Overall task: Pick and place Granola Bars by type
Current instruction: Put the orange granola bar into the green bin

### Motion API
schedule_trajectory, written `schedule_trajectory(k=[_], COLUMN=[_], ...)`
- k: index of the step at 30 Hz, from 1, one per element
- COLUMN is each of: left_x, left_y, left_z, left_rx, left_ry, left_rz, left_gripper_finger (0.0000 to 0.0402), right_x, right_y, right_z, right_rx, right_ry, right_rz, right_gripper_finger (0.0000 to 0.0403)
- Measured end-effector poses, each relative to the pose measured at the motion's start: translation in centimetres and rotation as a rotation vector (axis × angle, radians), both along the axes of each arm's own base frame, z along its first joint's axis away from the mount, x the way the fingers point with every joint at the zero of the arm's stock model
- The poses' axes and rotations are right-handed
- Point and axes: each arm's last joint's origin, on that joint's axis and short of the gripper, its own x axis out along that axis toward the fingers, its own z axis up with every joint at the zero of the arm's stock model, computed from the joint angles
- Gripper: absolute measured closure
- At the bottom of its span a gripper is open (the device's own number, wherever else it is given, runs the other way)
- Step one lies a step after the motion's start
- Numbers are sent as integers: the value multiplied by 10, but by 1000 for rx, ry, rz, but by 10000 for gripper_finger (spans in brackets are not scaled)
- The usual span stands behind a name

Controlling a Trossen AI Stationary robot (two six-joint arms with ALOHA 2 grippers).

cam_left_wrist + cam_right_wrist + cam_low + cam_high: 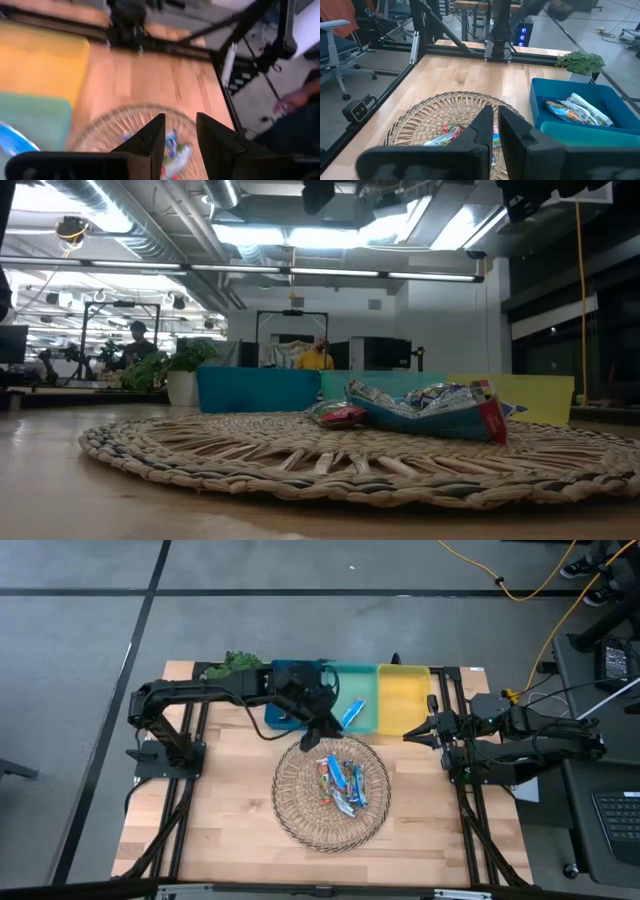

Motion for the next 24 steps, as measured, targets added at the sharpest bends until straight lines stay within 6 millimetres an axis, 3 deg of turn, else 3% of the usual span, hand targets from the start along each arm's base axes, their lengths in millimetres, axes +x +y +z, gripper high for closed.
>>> schedule_trajectory(k=[12, 24], left_x=[-15, -16], left_y=[-34, -61], left_z=[-20, -21], left_rx=[-99, -88], left_ry=[329, 361], left_rz=[119, 295], left_gripper_finger=[300, 300], right_x=[0, 0], right_y=[0, 0], right_z=[0, 0], right_rx=[0, 0], right_ry=[0, 0], right_rz=[0, 0], right_gripper_finger=[370, 370])
